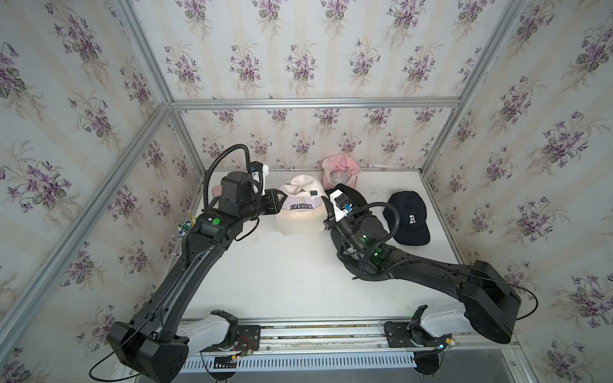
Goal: Open the adjustable buckle of the baseball cap
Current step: Pick up the baseball cap from the center of the board.
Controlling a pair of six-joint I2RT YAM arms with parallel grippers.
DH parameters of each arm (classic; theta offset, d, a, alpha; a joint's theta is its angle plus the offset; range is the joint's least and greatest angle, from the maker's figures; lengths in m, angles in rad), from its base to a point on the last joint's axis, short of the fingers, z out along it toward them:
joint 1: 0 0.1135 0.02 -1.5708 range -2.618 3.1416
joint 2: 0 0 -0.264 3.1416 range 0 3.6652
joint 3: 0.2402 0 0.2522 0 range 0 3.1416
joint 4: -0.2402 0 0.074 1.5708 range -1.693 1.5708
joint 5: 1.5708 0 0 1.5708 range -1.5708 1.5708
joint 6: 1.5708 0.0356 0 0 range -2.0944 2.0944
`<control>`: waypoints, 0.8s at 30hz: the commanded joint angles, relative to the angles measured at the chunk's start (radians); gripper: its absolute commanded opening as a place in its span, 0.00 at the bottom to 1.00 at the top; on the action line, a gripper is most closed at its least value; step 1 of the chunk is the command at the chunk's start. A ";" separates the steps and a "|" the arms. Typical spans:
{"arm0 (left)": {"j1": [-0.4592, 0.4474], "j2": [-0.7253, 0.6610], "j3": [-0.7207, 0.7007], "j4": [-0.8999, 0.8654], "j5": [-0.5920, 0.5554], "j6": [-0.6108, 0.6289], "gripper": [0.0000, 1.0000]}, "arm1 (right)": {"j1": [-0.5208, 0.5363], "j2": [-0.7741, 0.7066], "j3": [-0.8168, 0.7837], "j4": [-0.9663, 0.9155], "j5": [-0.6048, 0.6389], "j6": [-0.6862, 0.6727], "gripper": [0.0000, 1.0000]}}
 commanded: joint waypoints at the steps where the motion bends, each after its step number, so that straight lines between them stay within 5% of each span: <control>1: -0.002 -0.012 -0.013 0.025 0.016 0.082 0.41 | 0.000 -0.016 0.069 -0.224 -0.026 0.031 0.00; 8: -0.062 -0.029 -0.037 0.051 0.027 0.225 0.73 | 0.000 0.015 0.258 -0.557 -0.018 0.137 0.00; 15: -0.211 -0.052 -0.088 0.117 -0.186 0.383 0.84 | 0.000 0.077 0.388 -0.745 -0.021 0.207 0.00; 24: -0.229 -0.126 -0.159 0.182 -0.377 0.439 0.92 | -0.028 0.064 0.387 -0.766 -0.025 0.275 0.00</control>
